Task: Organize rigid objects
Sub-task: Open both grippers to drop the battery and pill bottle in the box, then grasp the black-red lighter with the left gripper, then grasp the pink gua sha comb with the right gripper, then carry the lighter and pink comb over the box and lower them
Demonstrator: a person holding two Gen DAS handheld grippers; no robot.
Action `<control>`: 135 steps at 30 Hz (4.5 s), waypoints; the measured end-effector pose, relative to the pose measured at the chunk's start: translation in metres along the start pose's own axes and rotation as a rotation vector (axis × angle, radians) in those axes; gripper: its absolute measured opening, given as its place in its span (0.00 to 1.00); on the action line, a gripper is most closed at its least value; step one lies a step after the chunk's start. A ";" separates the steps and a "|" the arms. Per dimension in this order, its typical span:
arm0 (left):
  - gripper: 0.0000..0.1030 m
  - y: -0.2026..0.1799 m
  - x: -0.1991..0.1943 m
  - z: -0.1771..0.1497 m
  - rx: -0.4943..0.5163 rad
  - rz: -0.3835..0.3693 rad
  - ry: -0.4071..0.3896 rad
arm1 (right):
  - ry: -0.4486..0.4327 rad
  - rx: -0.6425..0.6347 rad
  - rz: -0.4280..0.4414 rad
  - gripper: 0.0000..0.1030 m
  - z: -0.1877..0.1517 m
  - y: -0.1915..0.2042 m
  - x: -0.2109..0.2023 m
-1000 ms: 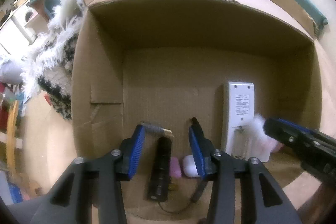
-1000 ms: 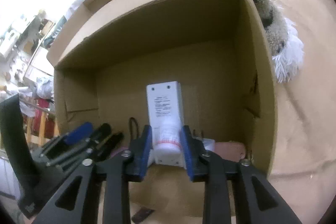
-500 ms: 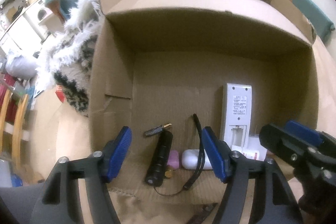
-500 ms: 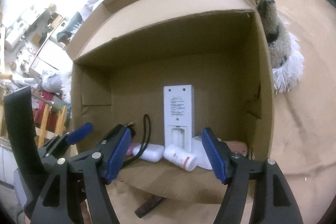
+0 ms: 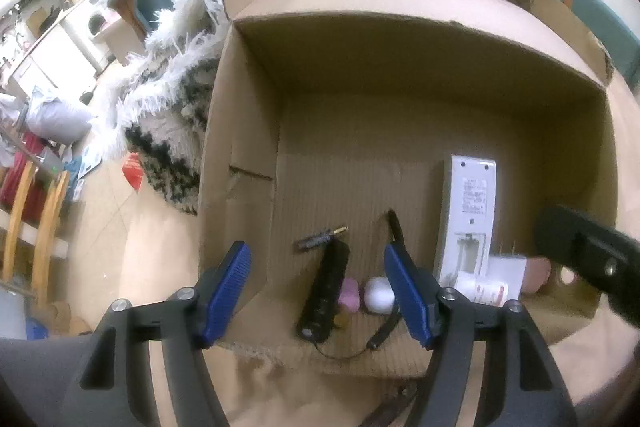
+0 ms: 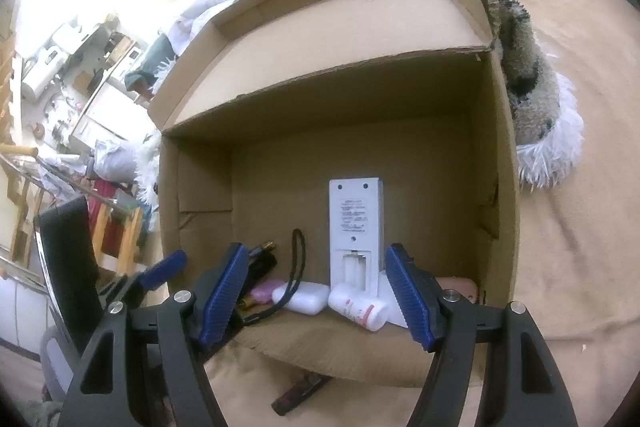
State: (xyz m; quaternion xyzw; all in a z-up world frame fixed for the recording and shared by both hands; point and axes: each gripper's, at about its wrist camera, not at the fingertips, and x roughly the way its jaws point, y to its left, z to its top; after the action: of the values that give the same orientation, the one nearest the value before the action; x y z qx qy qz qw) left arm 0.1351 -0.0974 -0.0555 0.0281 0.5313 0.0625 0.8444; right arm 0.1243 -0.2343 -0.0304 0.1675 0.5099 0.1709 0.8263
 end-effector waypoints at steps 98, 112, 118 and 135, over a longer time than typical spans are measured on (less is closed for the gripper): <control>0.17 0.123 -0.045 -0.090 -0.106 -0.278 0.106 | 0.349 -0.393 -0.286 1.00 -0.117 0.055 0.103; 0.17 0.117 -0.047 -0.097 -0.076 -0.238 0.082 | 0.154 -0.272 -0.139 1.00 -0.121 0.048 -0.016; 0.17 0.113 -0.056 -0.091 -0.070 -0.239 0.050 | 0.065 -0.230 -0.112 1.00 -0.109 0.037 -0.041; 0.17 0.064 -0.053 0.019 0.039 -0.229 -0.094 | -0.104 -0.200 -0.176 1.00 -0.022 0.020 -0.028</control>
State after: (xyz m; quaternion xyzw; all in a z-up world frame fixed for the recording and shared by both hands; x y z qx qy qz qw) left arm 0.1248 -0.0410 0.0072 -0.0133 0.4920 -0.0461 0.8693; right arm 0.0907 -0.2272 -0.0083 0.0476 0.4596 0.1386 0.8760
